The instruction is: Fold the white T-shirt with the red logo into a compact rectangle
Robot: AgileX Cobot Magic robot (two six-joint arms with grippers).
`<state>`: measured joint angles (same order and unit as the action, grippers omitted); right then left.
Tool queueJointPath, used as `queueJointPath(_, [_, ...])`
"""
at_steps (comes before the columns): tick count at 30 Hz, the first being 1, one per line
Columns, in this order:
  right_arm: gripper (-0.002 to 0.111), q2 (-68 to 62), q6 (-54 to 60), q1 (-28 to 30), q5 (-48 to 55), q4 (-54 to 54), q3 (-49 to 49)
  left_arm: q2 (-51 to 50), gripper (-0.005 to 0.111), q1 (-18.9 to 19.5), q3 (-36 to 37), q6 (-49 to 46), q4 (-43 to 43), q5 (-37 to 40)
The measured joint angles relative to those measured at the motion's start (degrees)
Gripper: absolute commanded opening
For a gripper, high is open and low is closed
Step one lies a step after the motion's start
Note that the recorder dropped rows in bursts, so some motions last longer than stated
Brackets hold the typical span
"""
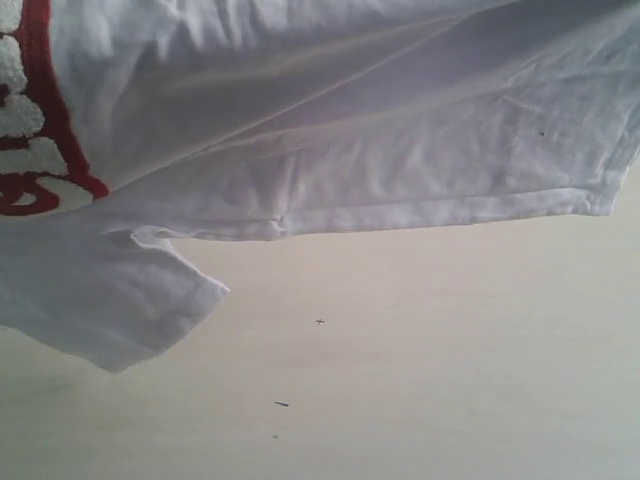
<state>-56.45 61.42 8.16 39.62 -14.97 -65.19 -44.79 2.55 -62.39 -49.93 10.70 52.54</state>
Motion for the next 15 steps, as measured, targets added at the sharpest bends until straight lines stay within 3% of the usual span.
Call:
queueJointPath(7, [0.000,-0.41,-1.00,0.00,1.93,0.00,0.00,-0.91,0.000,0.00,-0.10,0.00,-0.67,2.12])
queueJointPath(15, [0.000,-8.47,-1.10,0.19,9.31,0.54,0.00,-8.53,0.000,-1.33,-0.10,-2.00,-0.67,6.37])
